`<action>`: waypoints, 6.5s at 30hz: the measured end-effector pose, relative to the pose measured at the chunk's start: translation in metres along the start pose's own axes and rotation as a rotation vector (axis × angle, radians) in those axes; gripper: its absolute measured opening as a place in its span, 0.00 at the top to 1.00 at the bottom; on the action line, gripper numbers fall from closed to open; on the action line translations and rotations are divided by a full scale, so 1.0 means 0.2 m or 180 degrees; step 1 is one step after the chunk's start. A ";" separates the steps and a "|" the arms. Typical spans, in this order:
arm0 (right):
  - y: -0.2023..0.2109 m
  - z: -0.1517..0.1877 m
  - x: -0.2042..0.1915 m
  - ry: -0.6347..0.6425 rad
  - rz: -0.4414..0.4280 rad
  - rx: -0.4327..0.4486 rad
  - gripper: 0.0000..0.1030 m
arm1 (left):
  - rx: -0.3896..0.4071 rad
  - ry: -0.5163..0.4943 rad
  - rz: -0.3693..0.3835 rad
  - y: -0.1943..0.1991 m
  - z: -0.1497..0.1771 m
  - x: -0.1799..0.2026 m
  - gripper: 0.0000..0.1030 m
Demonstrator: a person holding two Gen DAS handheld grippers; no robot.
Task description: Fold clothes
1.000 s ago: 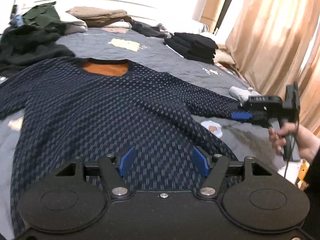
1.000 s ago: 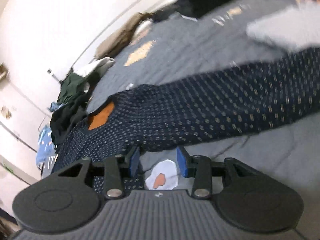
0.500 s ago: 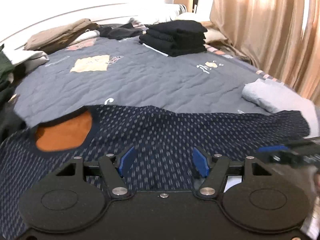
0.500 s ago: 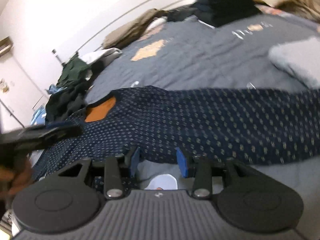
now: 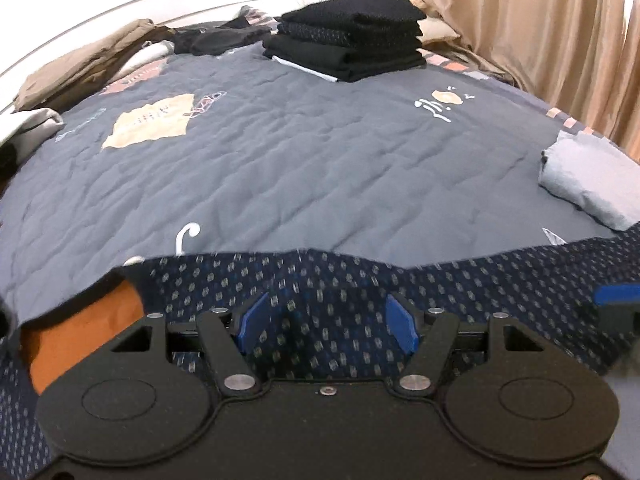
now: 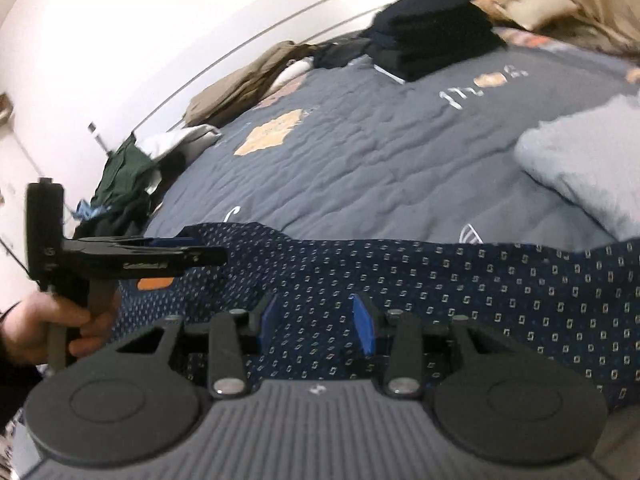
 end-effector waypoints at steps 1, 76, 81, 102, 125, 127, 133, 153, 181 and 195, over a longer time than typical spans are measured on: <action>-0.01 0.00 0.00 0.0000 0.0004 -0.0009 0.61 | -0.0018 -0.0010 0.0009 -0.03 -0.02 -0.01 0.37; 0.24 0.32 -0.41 0.1021 -0.0652 -0.0499 0.61 | 0.0805 0.1165 0.0059 0.98 1.26 0.59 0.44; 0.32 0.46 -0.44 0.1172 -0.0661 -0.0595 0.61 | 0.0992 0.1446 0.0032 1.05 1.37 0.60 0.44; 0.36 0.78 -0.44 0.1223 -0.0333 -0.0811 0.61 | 0.1169 0.1049 -0.0011 1.18 1.36 0.80 0.30; 0.60 0.85 -0.42 0.0691 -0.0531 -0.0445 0.95 | 0.1357 0.1102 0.0030 1.30 1.38 0.92 0.26; 0.66 0.80 -0.41 0.0435 -0.0731 -0.0383 0.96 | 0.1377 0.1125 0.0021 1.30 1.38 0.91 0.26; 0.76 0.69 -0.28 -0.0283 -0.1060 -0.0460 0.98 | 0.1340 0.1139 -0.0007 1.29 1.39 0.90 0.24; 0.77 1.11 -0.22 0.1379 0.0111 -0.0738 0.57 | 0.1231 0.1064 0.0062 1.24 1.35 0.94 0.23; 0.90 1.19 -0.03 0.0790 0.0721 -0.0987 0.93 | 0.1304 0.1083 -0.0003 1.32 1.36 0.92 0.22; 1.00 0.98 -0.20 0.0227 -0.0149 -0.0393 0.68 | 0.1317 0.1053 -0.0030 1.33 1.36 0.93 0.17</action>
Point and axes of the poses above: each gripper's, at about its wrist camera, not at the fingertips, and y roughly against the way its jaws point, x to its right, z to its underside, the point moved 5 cm from there along -y, roughly the way its jaws point, and after that the axes turned 15 degrees about z, right-handed, at the moved point
